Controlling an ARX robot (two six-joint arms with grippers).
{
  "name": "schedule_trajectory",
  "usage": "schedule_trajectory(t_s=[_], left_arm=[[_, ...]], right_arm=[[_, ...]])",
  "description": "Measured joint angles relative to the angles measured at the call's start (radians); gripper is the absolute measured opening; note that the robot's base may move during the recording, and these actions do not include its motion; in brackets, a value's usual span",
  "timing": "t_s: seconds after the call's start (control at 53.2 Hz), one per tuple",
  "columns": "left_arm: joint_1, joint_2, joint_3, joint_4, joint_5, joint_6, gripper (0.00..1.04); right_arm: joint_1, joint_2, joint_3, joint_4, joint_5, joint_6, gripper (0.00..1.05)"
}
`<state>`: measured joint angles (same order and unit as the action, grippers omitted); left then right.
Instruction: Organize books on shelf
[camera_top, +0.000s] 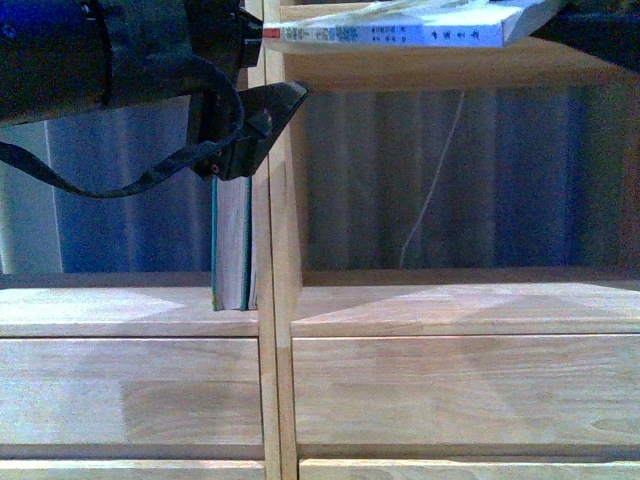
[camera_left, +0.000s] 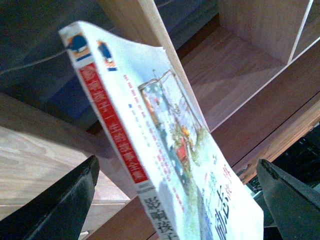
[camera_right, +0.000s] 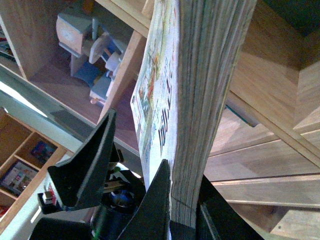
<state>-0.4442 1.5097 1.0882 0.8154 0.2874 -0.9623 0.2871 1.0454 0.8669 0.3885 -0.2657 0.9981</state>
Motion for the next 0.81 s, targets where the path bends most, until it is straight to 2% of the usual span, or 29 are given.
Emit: schedule_trajectory(t_s=[0.376, 0.508, 0.583, 0.696, 0.809], left_arm=[[0.005, 0.000, 0.000, -0.024, -0.008, 0.042, 0.97], [0.012, 0.000, 0.000, -0.055, -0.054, 0.078, 0.77], [0.016, -0.001, 0.000, -0.057, -0.065, 0.090, 0.66], [0.023, -0.004, 0.000, -0.043, -0.079, 0.116, 0.45], [0.025, -0.004, 0.000, -0.028, -0.079, 0.120, 0.30]], right_arm=[[0.015, -0.019, -0.010, 0.003, -0.023, 0.000, 0.07], [0.014, -0.032, -0.010, 0.003, -0.025, 0.000, 0.07], [0.015, -0.037, -0.012, 0.003, -0.029, 0.000, 0.07], [0.020, -0.042, -0.027, 0.003, -0.031, 0.000, 0.07], [0.025, -0.044, -0.033, 0.003, -0.029, -0.001, 0.07]])
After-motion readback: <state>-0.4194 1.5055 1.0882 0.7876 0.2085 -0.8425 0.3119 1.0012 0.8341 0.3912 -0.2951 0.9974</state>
